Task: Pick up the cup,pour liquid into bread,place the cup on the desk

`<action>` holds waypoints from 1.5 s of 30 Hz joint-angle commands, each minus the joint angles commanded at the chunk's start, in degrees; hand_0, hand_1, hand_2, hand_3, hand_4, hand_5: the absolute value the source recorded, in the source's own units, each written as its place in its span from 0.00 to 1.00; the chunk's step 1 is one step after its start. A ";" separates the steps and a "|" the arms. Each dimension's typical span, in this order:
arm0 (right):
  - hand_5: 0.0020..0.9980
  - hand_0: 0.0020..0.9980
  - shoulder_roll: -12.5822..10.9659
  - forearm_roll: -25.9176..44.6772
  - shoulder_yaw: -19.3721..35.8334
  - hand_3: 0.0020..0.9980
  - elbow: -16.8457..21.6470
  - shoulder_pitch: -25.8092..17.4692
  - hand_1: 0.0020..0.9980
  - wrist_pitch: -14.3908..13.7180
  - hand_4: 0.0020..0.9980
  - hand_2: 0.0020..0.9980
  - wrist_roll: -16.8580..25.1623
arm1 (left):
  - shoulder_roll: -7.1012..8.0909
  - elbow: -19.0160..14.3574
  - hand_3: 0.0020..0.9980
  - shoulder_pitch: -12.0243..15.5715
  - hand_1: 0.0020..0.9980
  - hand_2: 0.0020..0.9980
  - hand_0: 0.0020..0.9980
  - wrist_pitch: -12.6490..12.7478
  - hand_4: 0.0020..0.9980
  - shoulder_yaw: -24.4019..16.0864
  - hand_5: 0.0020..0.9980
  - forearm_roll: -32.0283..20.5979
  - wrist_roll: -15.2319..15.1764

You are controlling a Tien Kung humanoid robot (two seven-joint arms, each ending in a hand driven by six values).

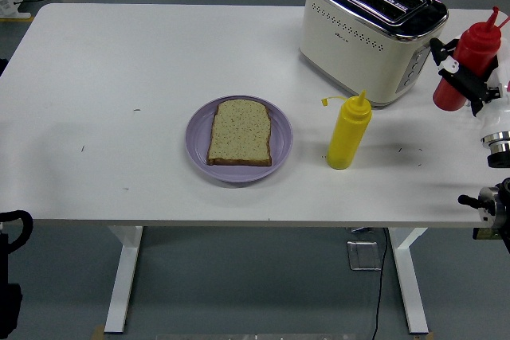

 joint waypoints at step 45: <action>0.40 0.02 -2.56 -62.70 -32.46 0.29 -7.23 33.36 0.03 9.37 0.75 0.20 -22.72 | 0.00 0.06 0.69 -0.04 0.74 0.74 0.79 -0.05 0.59 -1.11 1.00 0.11 -0.10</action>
